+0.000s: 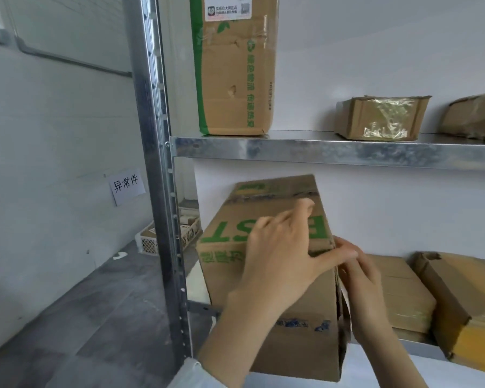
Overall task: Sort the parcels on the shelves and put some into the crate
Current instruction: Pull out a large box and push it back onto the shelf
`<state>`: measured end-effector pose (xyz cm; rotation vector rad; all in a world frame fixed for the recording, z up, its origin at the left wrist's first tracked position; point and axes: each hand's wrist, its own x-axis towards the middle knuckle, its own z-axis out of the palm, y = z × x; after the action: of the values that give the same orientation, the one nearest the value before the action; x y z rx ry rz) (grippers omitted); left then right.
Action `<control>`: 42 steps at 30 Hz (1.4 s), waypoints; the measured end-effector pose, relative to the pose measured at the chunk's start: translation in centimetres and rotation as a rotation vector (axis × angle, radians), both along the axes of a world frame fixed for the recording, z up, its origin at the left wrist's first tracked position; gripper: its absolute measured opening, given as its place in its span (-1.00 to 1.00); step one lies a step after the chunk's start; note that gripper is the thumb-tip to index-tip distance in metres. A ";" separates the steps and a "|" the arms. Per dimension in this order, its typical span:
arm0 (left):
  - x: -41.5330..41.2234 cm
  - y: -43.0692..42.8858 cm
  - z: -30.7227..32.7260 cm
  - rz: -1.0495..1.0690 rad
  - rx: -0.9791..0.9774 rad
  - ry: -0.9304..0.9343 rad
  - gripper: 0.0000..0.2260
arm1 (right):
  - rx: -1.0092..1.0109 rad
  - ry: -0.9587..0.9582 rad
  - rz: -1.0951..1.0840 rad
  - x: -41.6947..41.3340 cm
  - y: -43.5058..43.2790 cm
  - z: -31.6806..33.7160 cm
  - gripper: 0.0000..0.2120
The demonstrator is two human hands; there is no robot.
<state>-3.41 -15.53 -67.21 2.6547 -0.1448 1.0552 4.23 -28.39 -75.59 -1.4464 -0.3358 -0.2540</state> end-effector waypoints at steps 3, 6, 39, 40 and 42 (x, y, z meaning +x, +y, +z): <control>1.0 -2.2 -1.3 0.017 0.078 -0.016 -0.29 | -0.071 -0.025 0.066 0.5 -1.4 1.8 -0.68; 1.2 -3.8 -2.0 0.010 0.122 0.009 -0.20 | 0.049 0.096 0.234 0.5 -2.2 2.8 -0.54; 2.0 11.8 -20.4 0.103 -1.782 0.893 -0.47 | 0.233 0.394 0.286 0.9 -2.1 4.1 -0.41; 3.2 12.1 -22.2 0.041 -1.757 0.862 -0.50 | 0.243 0.408 0.300 0.9 -2.4 4.1 -0.42; 3.0 11.6 -22.4 -0.073 -1.776 0.761 -0.51 | 0.254 0.409 0.336 0.7 -2.8 4.1 -0.52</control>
<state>-0.44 -3.90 -89.59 1.1415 0.5671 -0.1215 4.94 -31.21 -71.48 -1.1360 -0.1971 0.2625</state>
